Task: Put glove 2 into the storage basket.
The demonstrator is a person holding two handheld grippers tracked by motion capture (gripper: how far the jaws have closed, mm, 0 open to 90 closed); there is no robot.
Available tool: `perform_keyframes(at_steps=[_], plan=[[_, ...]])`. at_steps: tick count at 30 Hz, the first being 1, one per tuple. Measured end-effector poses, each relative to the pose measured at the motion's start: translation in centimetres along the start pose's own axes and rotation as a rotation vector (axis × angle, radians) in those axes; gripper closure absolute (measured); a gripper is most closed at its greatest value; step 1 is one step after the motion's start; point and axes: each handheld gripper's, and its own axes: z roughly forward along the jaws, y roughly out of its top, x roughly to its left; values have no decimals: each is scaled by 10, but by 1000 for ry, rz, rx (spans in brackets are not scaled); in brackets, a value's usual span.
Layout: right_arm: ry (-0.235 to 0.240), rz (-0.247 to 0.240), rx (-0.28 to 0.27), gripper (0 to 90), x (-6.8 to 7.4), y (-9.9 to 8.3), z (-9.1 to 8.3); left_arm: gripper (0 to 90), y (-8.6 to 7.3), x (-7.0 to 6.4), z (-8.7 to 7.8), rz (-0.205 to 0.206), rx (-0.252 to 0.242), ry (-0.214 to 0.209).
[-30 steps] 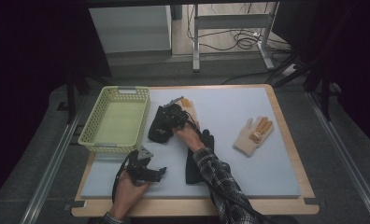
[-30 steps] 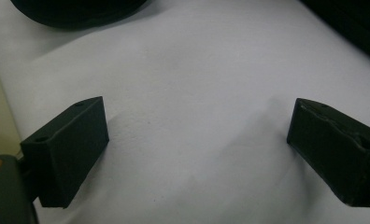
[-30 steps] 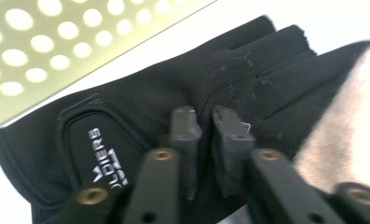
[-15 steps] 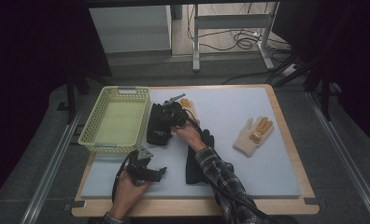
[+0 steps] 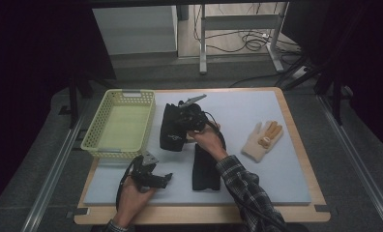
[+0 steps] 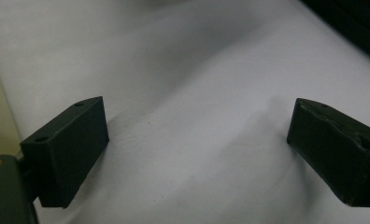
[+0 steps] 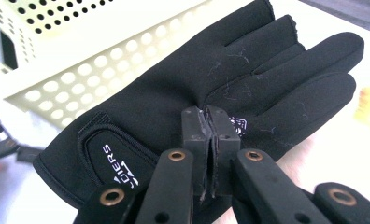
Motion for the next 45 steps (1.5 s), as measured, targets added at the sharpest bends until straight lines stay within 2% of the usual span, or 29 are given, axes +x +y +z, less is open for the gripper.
perform_keyframes(at_steps=[4,5,6,10,21,26,29,32,33,35,37,41,45], plan=[[-22,-2,0,862,4,-12,-24,56,0,0,0,0,0,0],[-22,-2,0,862,4,-12,-24,55,0,0,0,0,0,0],[-21,10,-4,862,5,-19,-37,55,0,0,0,-3,-2,-1],[-35,15,11,861,10,-38,-60,55,0,0,0,0,-1,0],[-59,50,56,860,20,-92,-108,56,0,0,0,-3,-4,1],[-66,52,81,859,27,-108,-112,56,0,0,0,-3,-5,1],[-59,76,107,858,26,-119,-103,55,0,0,0,1,-1,0],[-57,88,106,837,23,-126,-93,56,0,0,0,3,1,1],[-53,97,100,808,23,-128,-90,55,0,0,0,4,2,2],[-48,107,93,681,22,-132,-85,55,0,0,0,-3,-2,0],[-53,99,88,615,23,-132,-84,56,0,0,0,0,-2,1],[-70,75,46,538,22,-129,-98,56,0,0,0,0,-2,1],[-102,54,17,553,18,-133,-116,55,0,-1,0,-7,-5,2]])
